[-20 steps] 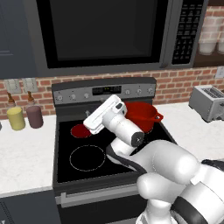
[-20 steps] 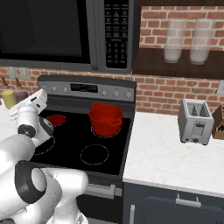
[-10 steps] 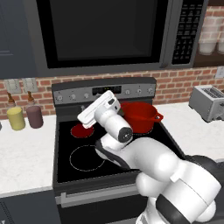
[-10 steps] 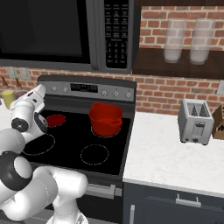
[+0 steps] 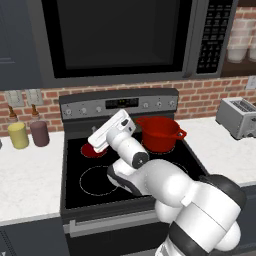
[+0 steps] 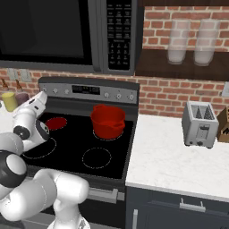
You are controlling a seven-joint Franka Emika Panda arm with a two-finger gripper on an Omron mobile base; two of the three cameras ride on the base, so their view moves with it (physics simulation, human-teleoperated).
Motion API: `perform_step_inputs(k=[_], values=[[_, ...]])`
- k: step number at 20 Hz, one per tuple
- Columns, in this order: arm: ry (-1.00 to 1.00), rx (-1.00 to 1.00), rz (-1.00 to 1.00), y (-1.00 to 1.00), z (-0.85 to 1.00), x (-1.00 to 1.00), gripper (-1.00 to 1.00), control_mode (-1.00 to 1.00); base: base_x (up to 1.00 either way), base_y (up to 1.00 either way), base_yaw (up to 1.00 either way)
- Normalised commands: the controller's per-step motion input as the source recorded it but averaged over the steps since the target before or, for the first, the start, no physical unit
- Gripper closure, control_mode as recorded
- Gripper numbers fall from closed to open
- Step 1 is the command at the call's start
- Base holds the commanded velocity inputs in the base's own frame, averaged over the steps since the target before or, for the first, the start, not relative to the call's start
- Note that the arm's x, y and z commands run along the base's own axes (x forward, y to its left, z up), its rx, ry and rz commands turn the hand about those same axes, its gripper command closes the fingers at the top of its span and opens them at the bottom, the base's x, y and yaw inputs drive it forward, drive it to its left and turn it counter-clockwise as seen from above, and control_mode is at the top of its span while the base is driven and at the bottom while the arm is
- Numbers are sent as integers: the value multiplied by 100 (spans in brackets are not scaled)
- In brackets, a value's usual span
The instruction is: Turn off the rear left burner of the stove.
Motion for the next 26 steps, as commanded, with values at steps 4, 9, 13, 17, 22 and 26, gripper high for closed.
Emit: perform_step_inputs(k=[4,9,13,17,22,26], values=[[0,0,-1,0,0,16,-100,-100,0,0,0],[0,-3,-15,0,-10,16,-100,-100,0,0,0],[0,-5,-16,0,-21,24,-100,-100,0,0,0],[0,-5,-8,7,-10,39,-100,-100,0,0,0],[0,-9,0,25,-13,39,-100,-100,0,0,0],[0,-8,0,31,-15,31,-100,-100,0,0,0]])
